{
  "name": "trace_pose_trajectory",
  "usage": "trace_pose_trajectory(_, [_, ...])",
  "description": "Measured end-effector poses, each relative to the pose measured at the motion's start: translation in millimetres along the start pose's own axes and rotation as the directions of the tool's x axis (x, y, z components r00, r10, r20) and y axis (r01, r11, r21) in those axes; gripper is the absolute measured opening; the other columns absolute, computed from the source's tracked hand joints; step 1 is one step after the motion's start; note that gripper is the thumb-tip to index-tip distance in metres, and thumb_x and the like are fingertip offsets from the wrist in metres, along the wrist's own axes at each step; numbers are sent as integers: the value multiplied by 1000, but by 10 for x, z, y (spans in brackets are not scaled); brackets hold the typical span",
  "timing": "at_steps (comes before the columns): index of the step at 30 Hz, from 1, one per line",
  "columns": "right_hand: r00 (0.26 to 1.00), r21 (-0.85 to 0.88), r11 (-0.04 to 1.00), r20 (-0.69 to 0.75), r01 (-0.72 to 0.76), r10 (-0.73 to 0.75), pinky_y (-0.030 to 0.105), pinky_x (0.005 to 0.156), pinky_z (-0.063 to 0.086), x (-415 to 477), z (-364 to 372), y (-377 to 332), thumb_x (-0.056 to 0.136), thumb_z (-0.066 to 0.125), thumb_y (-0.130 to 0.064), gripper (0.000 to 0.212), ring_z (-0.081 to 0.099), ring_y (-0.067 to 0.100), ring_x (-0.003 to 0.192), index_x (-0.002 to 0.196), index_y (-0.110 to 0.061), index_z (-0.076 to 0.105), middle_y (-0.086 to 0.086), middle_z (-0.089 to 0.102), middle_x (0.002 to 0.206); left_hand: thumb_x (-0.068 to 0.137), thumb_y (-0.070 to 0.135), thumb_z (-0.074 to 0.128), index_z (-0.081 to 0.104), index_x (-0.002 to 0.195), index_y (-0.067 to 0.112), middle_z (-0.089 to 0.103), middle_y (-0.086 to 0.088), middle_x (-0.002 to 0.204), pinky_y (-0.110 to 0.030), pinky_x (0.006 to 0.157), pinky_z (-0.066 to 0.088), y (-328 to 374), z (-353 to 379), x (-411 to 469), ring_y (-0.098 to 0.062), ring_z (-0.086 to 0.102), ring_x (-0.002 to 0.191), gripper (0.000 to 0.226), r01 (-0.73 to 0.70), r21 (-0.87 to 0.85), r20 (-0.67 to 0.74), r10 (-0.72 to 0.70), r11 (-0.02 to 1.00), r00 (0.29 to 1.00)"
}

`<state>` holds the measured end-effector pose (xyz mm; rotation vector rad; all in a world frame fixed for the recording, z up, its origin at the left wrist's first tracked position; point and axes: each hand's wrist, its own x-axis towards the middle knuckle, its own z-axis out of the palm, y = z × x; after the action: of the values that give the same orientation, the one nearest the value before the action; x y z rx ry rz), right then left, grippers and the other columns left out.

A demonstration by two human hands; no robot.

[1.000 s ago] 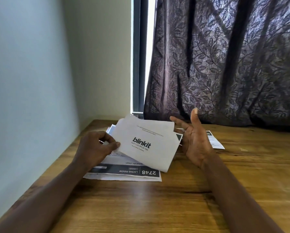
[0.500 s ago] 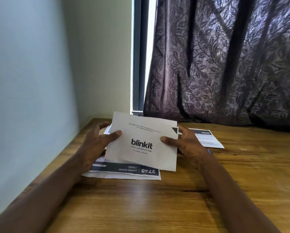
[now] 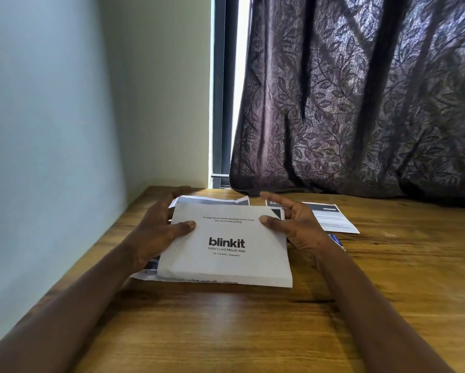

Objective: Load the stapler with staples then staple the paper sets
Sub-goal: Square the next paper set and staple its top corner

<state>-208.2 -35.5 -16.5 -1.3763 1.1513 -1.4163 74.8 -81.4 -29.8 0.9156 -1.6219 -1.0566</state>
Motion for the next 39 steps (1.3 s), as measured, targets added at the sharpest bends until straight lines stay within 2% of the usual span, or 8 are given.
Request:
trace_pose_trajectory(5, [999,-64,997,6,-43,44,32,71,62,8,-5,28,81,80,-4,29,74,28,97,106,-19,78,9,74,115,92,15,72,69,117,30,74,-5,113,-46,78,64,-15,-6,18,-27,75,98,29,1,41,-1,-1,999,1000])
trace_pose_trajectory(10, [998,-75,996,33,-48,51,51,89,60,28,-11,80,83,79,-3,31,72,36,104,107,-23,79,12,73,119,84,19,79,75,109,31,79,-3,103,-37,67,63,-41,-14,44,-24,78,87,28,-9,71,-6,10,997,1000])
trace_pose_trajectory(17, [990,-50,991,61,-121,124,40,81,62,-19,8,34,87,71,5,33,73,36,100,102,-23,81,14,74,115,90,24,74,80,102,23,80,5,95,-27,64,61,-32,-32,64,-20,77,85,14,-19,199,4,19,980,1000])
trace_pose_trajectory(20, [990,-108,986,50,-124,130,35,76,62,-41,18,13,88,72,2,30,74,30,95,97,-26,80,12,75,112,87,29,78,82,96,30,79,8,95,-39,73,64,-57,-51,86,-20,76,85,9,-32,260,-20,38,965,999])
trace_pose_trajectory(23, [995,-288,953,16,-92,100,34,82,60,-47,46,62,90,72,-4,27,71,25,99,97,-30,77,8,74,114,85,36,80,80,95,37,73,23,78,-32,70,55,-123,-47,98,-1,66,70,9,-97,454,-24,121,886,992])
trace_pose_trajectory(28, [996,-770,635,10,65,-89,23,85,40,-84,197,186,93,64,-12,30,60,15,104,115,-30,74,-4,68,122,87,45,75,76,104,43,77,13,105,-36,88,51,-132,87,29,-11,67,95,17,-187,761,69,210,621,975])
trace_pose_trajectory(34, [991,-986,157,40,59,-125,41,101,42,-174,352,235,99,53,-24,38,49,24,122,135,-33,58,3,55,129,96,37,64,73,112,36,70,8,109,-37,87,49,-97,160,-16,-22,66,102,18,-237,860,168,188,452,968])
trace_pose_trajectory(39, [989,-985,170,-11,15,-148,42,101,45,-222,366,294,103,43,-31,40,47,22,120,141,-30,54,4,54,130,99,40,57,71,118,40,68,7,120,-38,89,40,21,192,-46,-19,62,111,24,-259,935,217,187,244,958])
